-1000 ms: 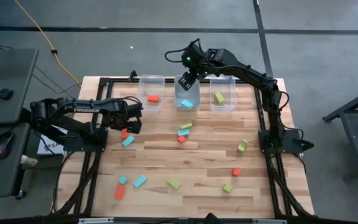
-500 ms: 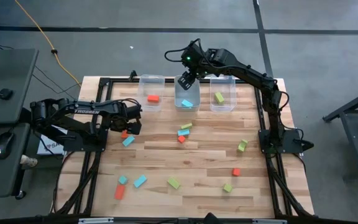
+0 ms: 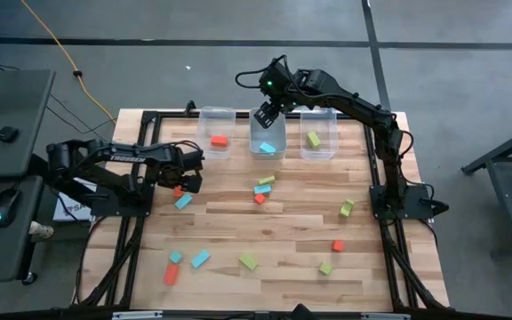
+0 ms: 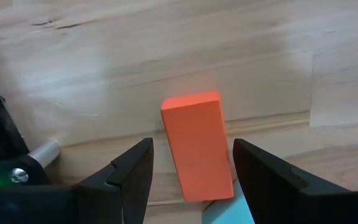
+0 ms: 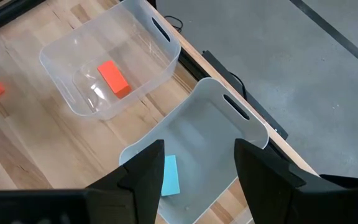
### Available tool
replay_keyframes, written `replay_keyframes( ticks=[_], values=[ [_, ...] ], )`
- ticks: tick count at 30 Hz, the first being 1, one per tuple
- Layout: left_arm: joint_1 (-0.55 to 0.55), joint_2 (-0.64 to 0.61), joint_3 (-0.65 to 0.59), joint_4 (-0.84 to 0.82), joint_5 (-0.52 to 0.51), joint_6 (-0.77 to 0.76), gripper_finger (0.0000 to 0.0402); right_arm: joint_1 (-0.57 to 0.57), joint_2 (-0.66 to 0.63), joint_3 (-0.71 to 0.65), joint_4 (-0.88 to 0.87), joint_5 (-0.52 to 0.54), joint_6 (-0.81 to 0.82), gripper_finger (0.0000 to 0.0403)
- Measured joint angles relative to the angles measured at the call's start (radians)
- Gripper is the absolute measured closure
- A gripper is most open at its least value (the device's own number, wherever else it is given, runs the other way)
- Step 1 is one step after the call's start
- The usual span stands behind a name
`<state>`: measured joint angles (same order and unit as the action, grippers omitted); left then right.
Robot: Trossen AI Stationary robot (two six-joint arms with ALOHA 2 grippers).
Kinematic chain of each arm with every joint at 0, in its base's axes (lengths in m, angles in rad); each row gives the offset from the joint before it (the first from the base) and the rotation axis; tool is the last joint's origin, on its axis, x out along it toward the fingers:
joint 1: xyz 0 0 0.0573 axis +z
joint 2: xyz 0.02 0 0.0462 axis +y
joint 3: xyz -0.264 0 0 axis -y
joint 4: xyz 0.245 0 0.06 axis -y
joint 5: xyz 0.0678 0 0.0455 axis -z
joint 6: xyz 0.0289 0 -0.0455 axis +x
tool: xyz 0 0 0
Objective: Sort & place blocks by color
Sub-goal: Put the orange block into the left transparent bin
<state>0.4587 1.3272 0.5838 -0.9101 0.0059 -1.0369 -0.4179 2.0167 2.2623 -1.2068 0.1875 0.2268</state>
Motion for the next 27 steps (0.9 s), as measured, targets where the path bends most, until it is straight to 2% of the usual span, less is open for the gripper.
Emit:
replay_keyframes(
  ticks=[18, 27],
  values=[
    [0.0, 0.054, 0.002, 0.048, 0.01, 0.027, 0.0207, 0.002, 0.0, 0.0, 0.0, 0.0, 0.0, 0.0217],
    [-0.001, 0.053, 0.003, 0.054, -0.004, 0.104, 0.0287, 0.002, 0.0, 0.0, 0.0, 0.0, 0.0, 0.0217]
  ],
)
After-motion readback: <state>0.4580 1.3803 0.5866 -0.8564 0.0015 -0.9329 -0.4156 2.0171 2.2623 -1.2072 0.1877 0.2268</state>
